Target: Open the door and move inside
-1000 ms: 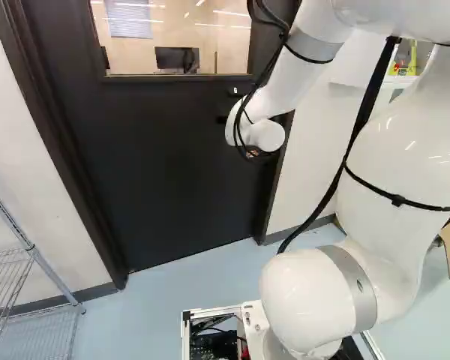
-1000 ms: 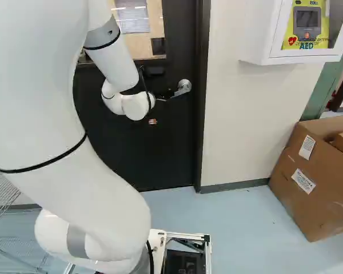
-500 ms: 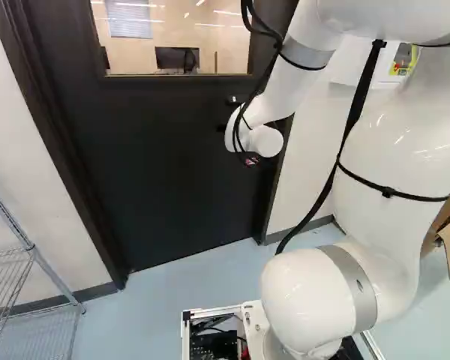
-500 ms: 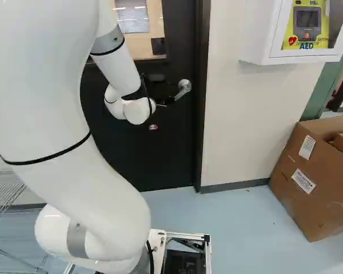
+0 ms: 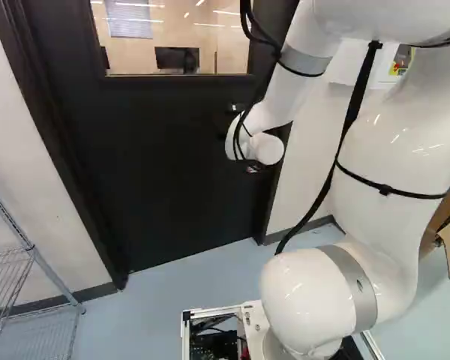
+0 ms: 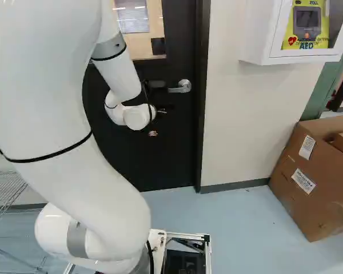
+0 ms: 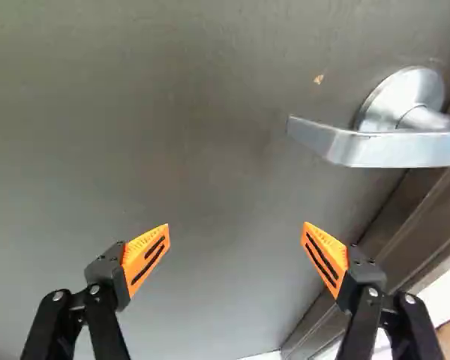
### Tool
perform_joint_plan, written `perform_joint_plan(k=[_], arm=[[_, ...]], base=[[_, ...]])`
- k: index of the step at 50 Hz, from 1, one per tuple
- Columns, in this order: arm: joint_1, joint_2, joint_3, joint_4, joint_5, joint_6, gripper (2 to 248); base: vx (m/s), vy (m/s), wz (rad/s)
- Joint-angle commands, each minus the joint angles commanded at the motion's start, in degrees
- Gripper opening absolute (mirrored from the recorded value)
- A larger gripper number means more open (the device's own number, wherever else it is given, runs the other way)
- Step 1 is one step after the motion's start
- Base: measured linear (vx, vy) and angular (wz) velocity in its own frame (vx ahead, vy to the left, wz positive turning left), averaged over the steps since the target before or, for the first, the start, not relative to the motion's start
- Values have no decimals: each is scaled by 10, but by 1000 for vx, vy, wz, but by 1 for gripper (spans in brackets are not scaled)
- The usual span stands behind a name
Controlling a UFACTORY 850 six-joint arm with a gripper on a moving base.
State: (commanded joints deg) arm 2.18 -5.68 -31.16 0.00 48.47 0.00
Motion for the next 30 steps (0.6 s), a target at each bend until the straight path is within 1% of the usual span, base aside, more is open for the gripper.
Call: perform_joint_plan(k=[7,13,30], arm=[[0,7,11,0,0,0,247],[-2,21,26,0,0,0,247],[-12,86,72,0,0,0,247]], base=[[0,0,0],[0,0,0],[0,0,0]])
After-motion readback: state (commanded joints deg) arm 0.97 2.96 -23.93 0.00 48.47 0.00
